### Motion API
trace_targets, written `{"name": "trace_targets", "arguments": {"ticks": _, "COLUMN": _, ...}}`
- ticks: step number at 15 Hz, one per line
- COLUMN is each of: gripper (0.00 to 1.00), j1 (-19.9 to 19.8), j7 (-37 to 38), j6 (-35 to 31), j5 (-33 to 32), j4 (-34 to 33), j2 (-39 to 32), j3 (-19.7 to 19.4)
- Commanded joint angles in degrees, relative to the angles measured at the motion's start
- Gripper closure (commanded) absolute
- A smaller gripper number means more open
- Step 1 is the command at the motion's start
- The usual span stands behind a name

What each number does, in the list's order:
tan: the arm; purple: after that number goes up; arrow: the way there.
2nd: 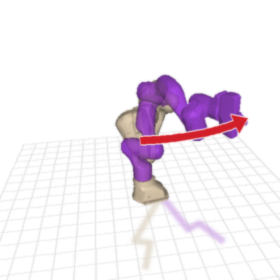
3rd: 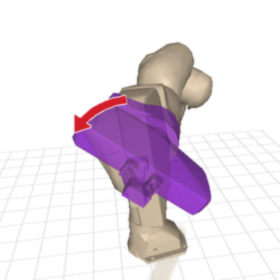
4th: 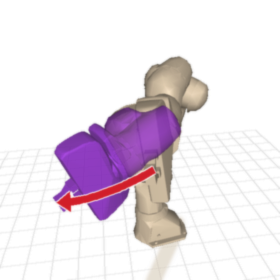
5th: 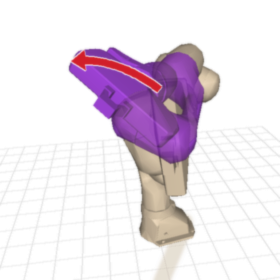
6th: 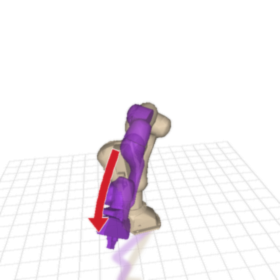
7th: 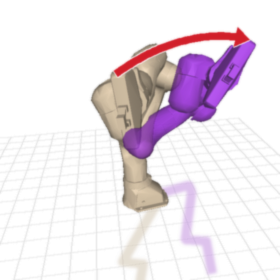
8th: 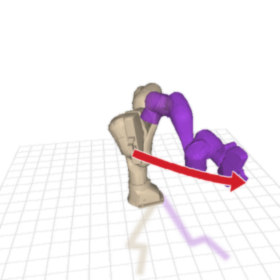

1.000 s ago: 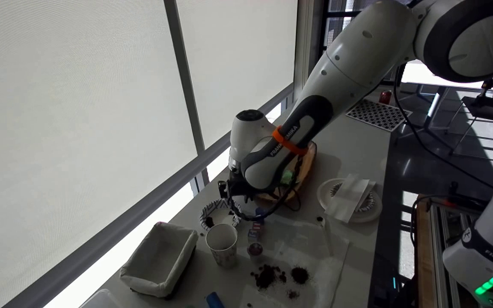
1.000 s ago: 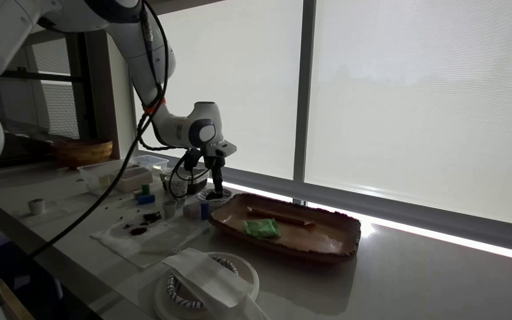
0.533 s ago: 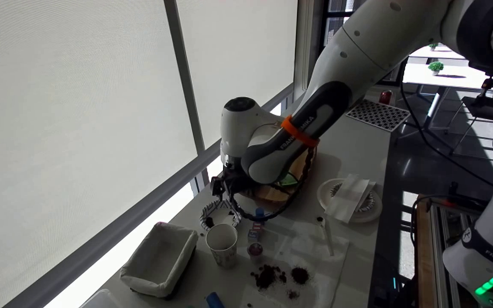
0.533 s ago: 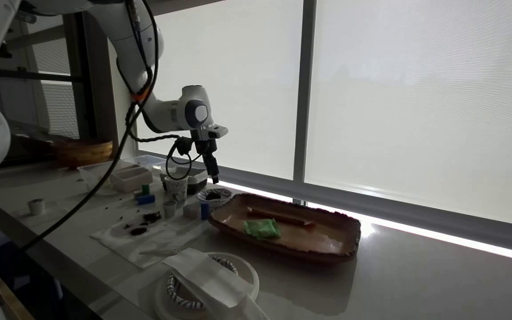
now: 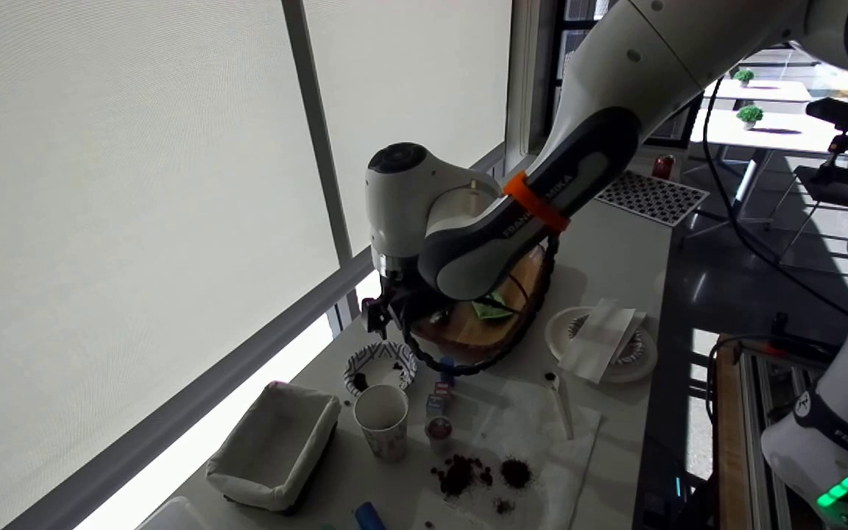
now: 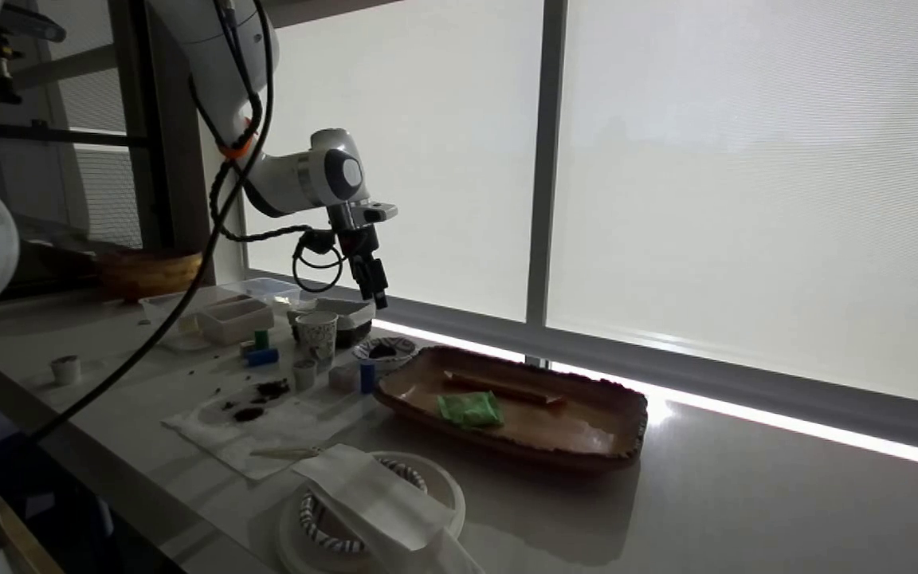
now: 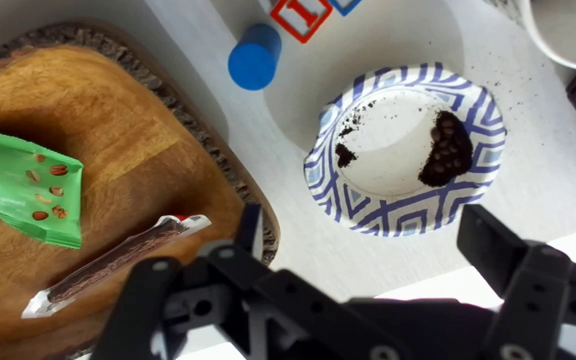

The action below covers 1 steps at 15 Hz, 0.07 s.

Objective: Move the cup backwards and pour the beans into it

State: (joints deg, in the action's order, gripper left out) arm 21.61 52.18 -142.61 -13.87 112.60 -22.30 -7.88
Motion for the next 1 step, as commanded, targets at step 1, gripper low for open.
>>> {"name": "trace_targets", "arguments": {"ticks": 1, "gripper": 0.00, "j1": -2.0, "j7": 0.6, "j6": 0.3, "j5": -1.1, "j4": -0.1, "j2": 0.0, "j3": 2.0}}
